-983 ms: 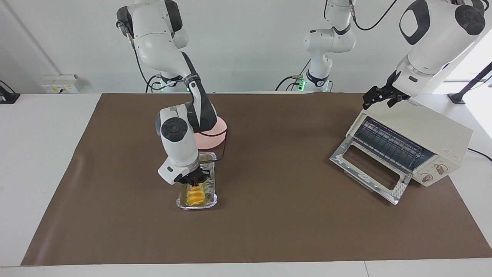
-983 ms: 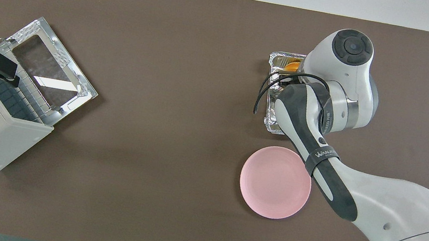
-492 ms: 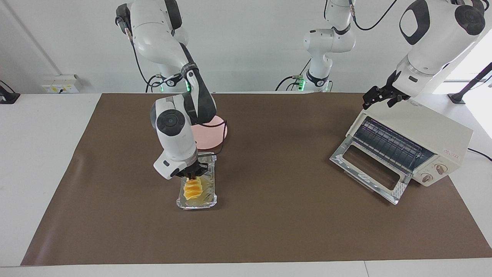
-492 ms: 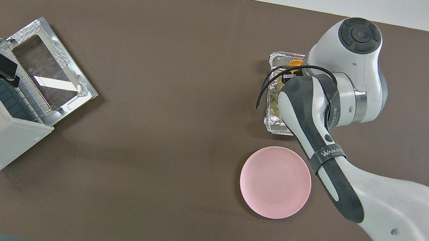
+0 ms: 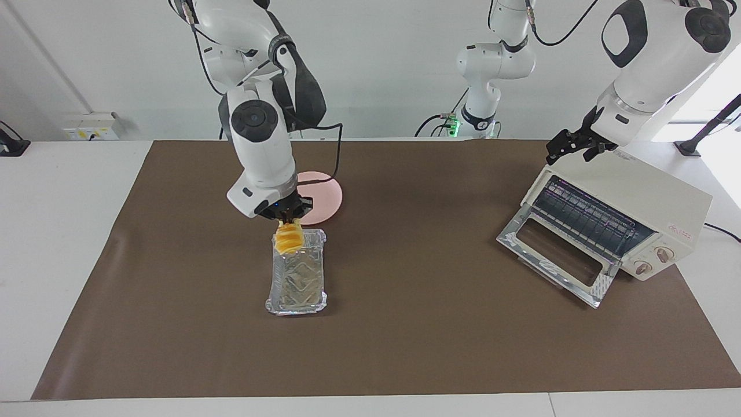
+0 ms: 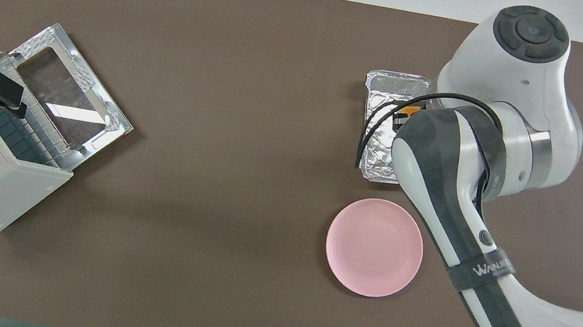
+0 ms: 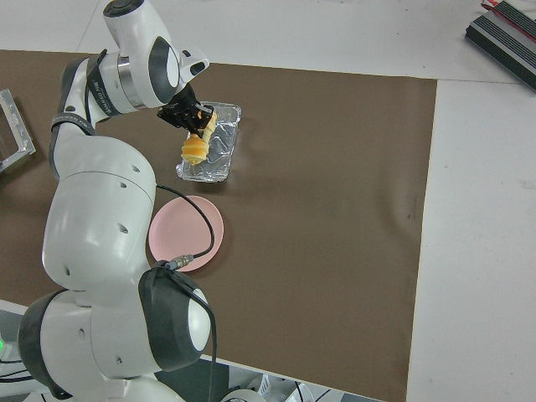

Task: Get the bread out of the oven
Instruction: 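Lift the bread and carry it toward the pink plate with the right gripper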

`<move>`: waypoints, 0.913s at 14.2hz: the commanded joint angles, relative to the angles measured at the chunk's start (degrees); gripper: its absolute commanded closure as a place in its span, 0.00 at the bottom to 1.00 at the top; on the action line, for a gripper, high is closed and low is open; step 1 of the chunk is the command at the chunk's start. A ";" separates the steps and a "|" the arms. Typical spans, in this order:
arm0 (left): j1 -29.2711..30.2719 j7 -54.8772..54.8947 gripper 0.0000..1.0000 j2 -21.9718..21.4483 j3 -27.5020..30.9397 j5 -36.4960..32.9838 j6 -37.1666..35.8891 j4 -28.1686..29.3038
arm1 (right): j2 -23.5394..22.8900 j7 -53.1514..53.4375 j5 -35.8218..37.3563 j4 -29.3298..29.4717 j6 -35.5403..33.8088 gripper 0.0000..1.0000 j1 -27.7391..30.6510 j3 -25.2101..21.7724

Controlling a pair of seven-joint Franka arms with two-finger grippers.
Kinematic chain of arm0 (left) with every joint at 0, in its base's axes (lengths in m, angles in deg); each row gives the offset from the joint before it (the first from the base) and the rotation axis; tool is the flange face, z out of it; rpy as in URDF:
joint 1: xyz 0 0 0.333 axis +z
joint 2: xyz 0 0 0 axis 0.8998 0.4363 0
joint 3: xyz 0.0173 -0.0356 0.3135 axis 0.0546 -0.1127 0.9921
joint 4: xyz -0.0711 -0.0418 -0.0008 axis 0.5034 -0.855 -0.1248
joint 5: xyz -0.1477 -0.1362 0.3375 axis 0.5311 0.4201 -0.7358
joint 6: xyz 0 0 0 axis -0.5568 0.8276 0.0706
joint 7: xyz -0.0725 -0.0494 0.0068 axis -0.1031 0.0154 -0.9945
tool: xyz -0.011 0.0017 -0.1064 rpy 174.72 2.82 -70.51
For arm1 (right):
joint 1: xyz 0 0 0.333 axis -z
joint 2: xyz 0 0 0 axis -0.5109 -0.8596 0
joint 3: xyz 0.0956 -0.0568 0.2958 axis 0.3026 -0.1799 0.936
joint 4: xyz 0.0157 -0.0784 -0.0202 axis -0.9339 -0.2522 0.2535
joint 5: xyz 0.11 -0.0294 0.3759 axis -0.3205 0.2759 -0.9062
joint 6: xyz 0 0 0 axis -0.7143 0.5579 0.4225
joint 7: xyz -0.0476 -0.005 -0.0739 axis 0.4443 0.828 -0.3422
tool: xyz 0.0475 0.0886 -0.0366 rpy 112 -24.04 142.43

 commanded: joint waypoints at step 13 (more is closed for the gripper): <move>0.43 0.29 0.00 -1.45 -0.40 -0.40 0.95 1.39 | 25.90 6.00 -3.18 -51.11 34.01 1.00 -8.92 0.35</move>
